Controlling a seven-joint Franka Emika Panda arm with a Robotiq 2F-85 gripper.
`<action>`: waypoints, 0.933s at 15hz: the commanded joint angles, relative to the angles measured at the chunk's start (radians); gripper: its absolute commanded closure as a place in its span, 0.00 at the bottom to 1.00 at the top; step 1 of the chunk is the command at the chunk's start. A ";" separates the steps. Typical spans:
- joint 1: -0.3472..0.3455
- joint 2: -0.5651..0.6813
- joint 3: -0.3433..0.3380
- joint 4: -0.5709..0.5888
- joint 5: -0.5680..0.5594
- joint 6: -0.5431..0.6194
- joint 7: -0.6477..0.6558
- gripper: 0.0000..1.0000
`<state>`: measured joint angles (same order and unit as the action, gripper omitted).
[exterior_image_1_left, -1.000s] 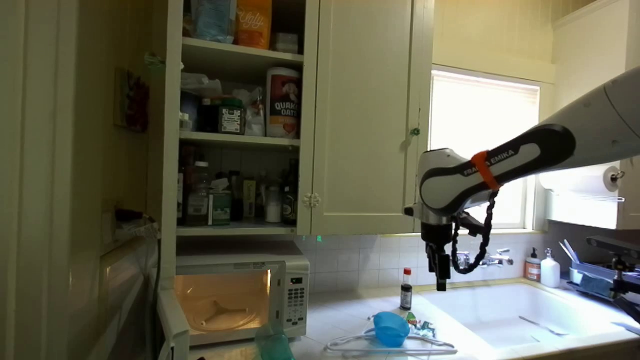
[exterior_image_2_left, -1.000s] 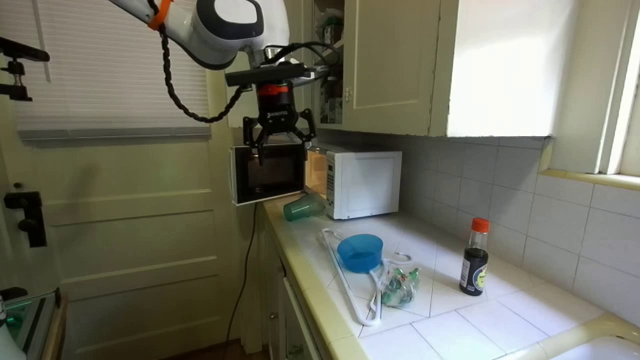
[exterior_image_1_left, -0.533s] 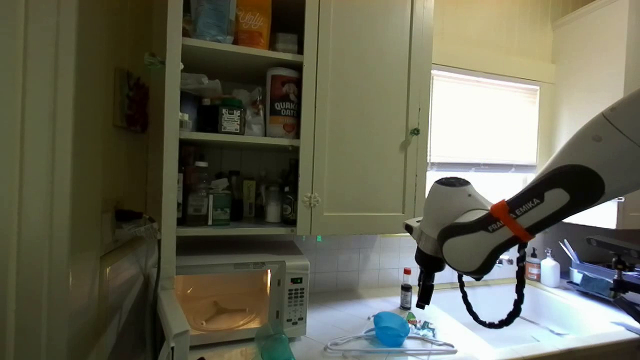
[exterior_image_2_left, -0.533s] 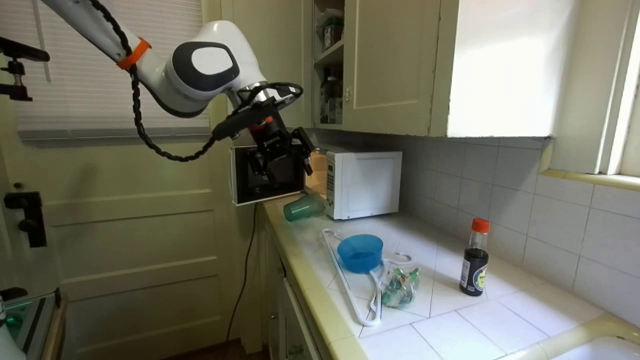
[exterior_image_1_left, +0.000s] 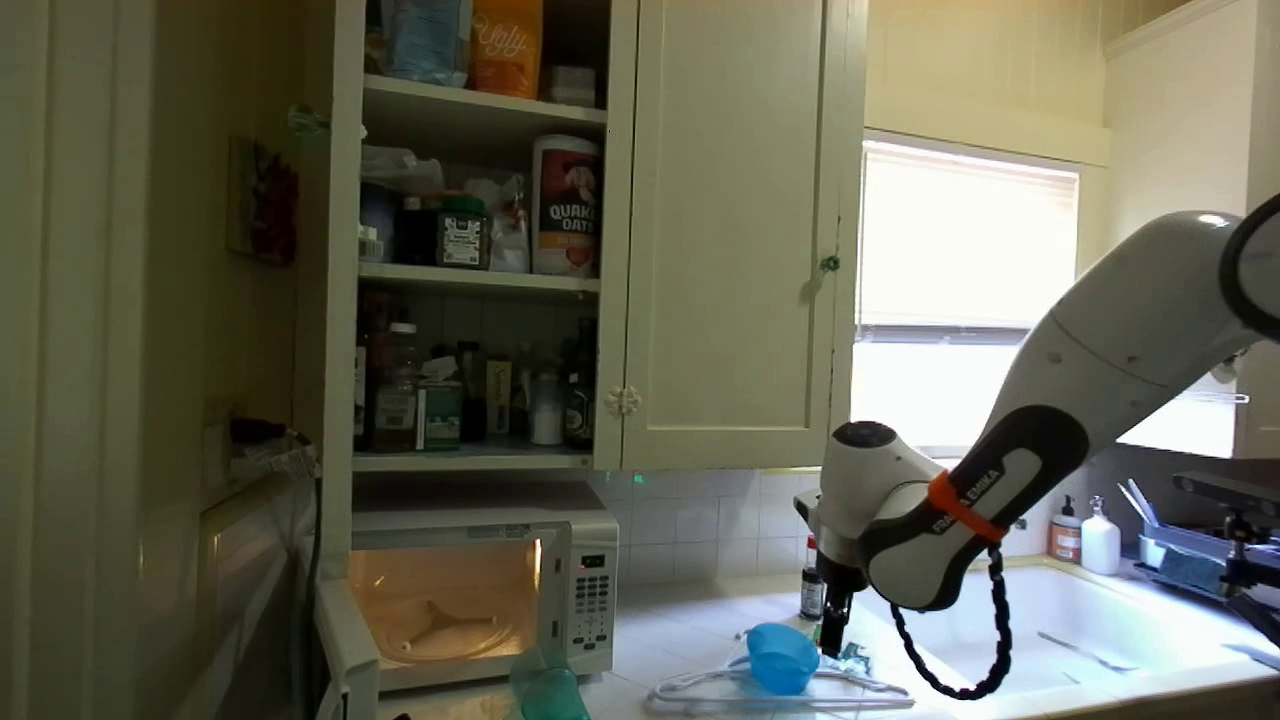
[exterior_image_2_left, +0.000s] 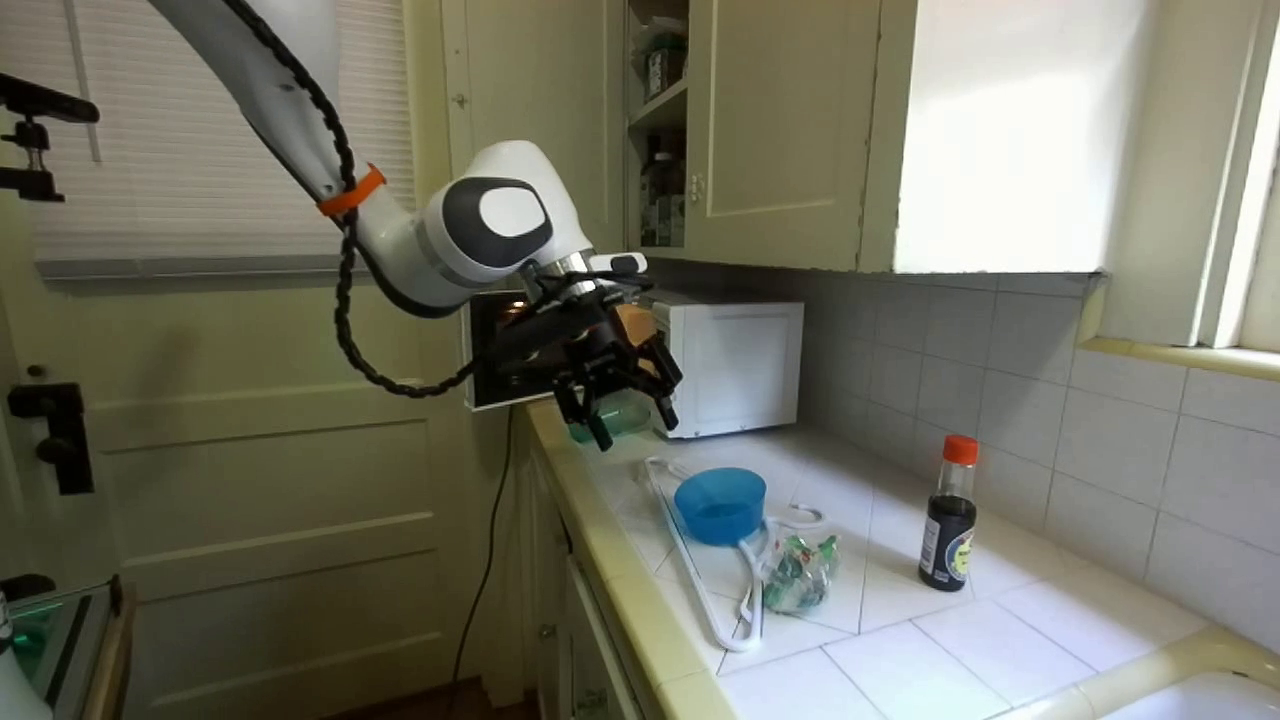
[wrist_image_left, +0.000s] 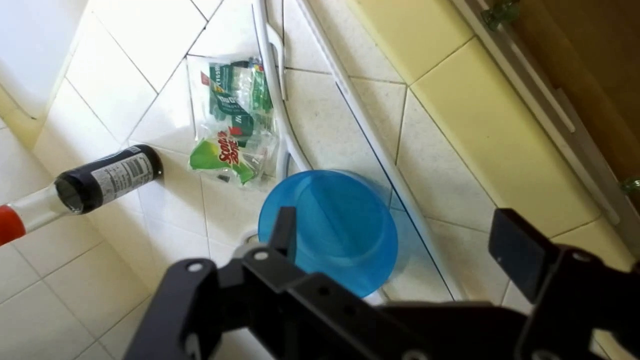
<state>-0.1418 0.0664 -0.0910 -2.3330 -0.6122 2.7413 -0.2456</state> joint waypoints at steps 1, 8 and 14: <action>0.033 0.187 -0.009 0.189 -0.006 -0.081 0.010 0.03; 0.052 0.250 -0.012 0.257 0.036 -0.142 -0.033 0.00; 0.051 0.340 -0.011 0.323 0.038 -0.148 -0.078 0.37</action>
<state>-0.0985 0.3444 -0.0931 -2.0598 -0.5756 2.5938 -0.3002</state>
